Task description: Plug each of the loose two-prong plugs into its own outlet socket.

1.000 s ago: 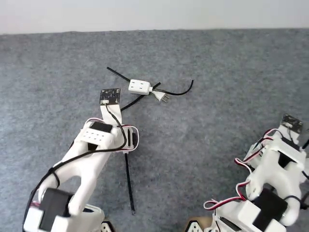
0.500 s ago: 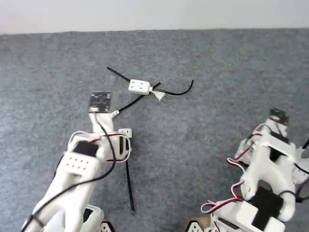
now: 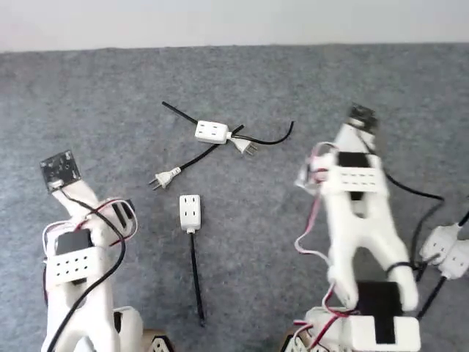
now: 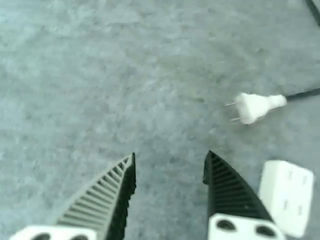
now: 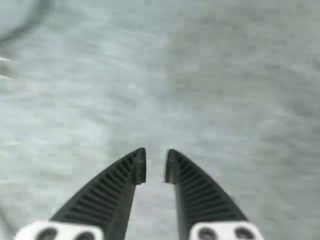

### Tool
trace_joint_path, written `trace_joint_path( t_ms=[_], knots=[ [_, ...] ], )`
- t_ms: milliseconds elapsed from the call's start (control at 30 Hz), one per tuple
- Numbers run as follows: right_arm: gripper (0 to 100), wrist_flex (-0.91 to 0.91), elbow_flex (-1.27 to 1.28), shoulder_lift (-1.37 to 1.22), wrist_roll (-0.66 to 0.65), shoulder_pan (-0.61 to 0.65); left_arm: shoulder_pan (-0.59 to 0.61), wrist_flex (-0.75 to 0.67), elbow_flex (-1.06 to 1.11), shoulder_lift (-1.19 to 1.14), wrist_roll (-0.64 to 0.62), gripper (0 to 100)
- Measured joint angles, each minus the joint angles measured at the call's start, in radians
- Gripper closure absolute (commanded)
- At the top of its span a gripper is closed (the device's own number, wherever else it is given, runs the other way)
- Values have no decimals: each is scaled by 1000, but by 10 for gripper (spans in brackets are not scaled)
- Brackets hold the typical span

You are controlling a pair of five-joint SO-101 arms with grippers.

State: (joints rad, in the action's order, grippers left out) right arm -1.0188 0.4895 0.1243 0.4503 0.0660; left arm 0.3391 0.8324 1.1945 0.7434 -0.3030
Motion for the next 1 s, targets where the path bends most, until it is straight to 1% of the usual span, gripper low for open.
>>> trace_joint_path(
  t_ms=[100,200,333,500,633,733,800,900,1000],
  knots=[
    [880,66,-14,0,71,95,6,0,9,2,25,789],
    [879,135,-14,0,115,160,9,-20,9,2,48,789],
    [879,193,-57,-44,163,196,9,-34,9,2,55,789],
    [879,198,-215,-233,169,216,9,-35,9,2,55,789],
    [883,133,-379,-381,94,262,9,-35,9,2,55,789],
    [884,40,-474,-434,35,307,12,-46,9,2,55,790],
    [884,-37,-520,-443,26,336,28,-66,9,2,55,790],
    [884,-137,-574,-445,23,371,83,-75,9,2,55,790],
    [884,-172,-597,-443,61,411,110,-75,9,2,55,790]
  ],
)
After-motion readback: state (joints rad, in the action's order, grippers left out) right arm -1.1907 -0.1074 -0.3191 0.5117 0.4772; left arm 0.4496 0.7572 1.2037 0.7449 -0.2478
